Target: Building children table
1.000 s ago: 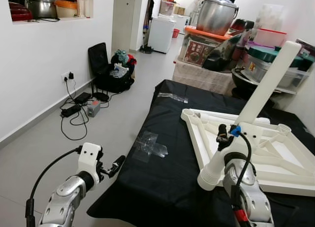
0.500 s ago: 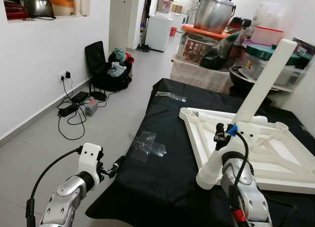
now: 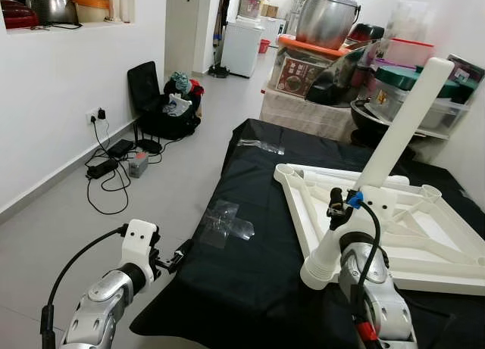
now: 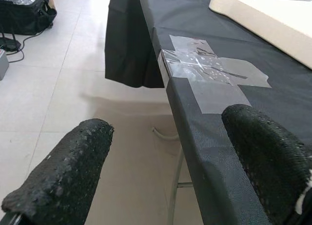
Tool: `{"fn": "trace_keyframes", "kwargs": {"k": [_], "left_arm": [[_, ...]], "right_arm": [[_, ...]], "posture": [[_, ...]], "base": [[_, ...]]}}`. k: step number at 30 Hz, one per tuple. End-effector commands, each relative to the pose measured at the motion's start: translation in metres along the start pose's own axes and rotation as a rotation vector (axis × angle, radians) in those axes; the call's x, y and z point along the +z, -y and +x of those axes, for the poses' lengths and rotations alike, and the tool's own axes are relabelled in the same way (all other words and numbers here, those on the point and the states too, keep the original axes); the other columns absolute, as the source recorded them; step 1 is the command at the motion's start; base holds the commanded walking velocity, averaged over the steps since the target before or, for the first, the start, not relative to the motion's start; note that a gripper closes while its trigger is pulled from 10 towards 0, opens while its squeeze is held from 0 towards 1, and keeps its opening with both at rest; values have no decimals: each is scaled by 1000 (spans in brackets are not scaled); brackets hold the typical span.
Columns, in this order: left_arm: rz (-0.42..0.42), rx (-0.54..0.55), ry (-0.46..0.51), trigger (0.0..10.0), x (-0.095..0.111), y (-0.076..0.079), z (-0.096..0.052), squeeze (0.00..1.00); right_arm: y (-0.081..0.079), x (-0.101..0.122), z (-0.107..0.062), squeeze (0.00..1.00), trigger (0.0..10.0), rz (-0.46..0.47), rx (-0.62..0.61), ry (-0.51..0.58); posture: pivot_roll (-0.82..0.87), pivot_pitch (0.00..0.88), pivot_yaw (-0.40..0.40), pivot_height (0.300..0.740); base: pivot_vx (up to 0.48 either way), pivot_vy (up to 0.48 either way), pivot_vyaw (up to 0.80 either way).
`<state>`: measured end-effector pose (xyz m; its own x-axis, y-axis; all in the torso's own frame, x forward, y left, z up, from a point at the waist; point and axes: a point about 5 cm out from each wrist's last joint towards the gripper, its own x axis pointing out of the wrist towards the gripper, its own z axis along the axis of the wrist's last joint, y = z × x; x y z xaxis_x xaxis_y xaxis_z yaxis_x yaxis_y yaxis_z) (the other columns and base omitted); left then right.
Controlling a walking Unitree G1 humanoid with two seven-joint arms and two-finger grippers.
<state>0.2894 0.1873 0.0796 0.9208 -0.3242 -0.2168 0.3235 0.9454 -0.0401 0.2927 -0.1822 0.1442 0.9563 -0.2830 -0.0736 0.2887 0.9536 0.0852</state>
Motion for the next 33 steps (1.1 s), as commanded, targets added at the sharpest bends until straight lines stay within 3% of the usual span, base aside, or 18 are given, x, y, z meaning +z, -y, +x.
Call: {"fn": "trace_keyframes", "kwargs": {"k": [1, 8, 9, 10, 13, 14, 22, 24, 31, 32, 33], "left_arm": [[-3, -26, 5, 10000, 1, 6, 5, 0], [-2, -29, 5, 10000, 1, 6, 6, 0], [-2, -29, 5, 10000, 1, 6, 6, 0], [-1, -30, 5, 10000, 1, 6, 6, 0], [-1, -30, 5, 10000, 1, 6, 6, 0], [-1, -30, 5, 10000, 1, 6, 6, 0], [0, -34, 5, 10000, 1, 6, 7, 0], [0, -34, 4, 10000, 1, 6, 7, 0], [14, -32, 2, 10000, 1, 5, 6, 0], [18, -22, 3, 10000, 2, 1, 5, 0], [18, -22, 3, 10000, 2, 1, 5, 0]], "right_arm": [[18, -76, -14, 0, 10000, -94, -53, -352], [17, -75, -14, 0, 10000, -90, -46, -344], [17, -74, -14, 35, 10000, -87, -45, -341], [17, -74, -14, 569, 10000, -85, -46, -339], [17, -74, -14, 569, 10000, -85, -46, -337], [17, -73, -14, 714, 10000, -84, -45, -335], [15, -65, -13, 733, 10000, -76, -34, -291], [16, -65, -13, 984, 10000, -80, -36, -290], [14, -72, -14, 1000, 10000, -100, 7, -327], [12, -70, -14, 1000, 0, -102, 34, -311], [12, -70, -14, 1000, 0, -102, 34, -311]], "posture": [[65, 0, -134, 740], [65, 0, -134, 740], [65, 0, -134, 740], [65, 0, -133, 740], [65, 0, -133, 740], [65, 0, -133, 740], [61, 0, -128, 740], [60, 0, -126, 740], [62, 0, -129, 740], [68, 0, -135, 740], [68, 0, -135, 740]], "base": [[0, 0, 0], [0, 0, 0], [0, 0, 0], [0, 0, 0], [0, 0, 0], [0, 0, 0], [0, 0, 0], [0, 0, 0], [0, 0, 0], [0, 0, 0], [0, 0, 0]]}}
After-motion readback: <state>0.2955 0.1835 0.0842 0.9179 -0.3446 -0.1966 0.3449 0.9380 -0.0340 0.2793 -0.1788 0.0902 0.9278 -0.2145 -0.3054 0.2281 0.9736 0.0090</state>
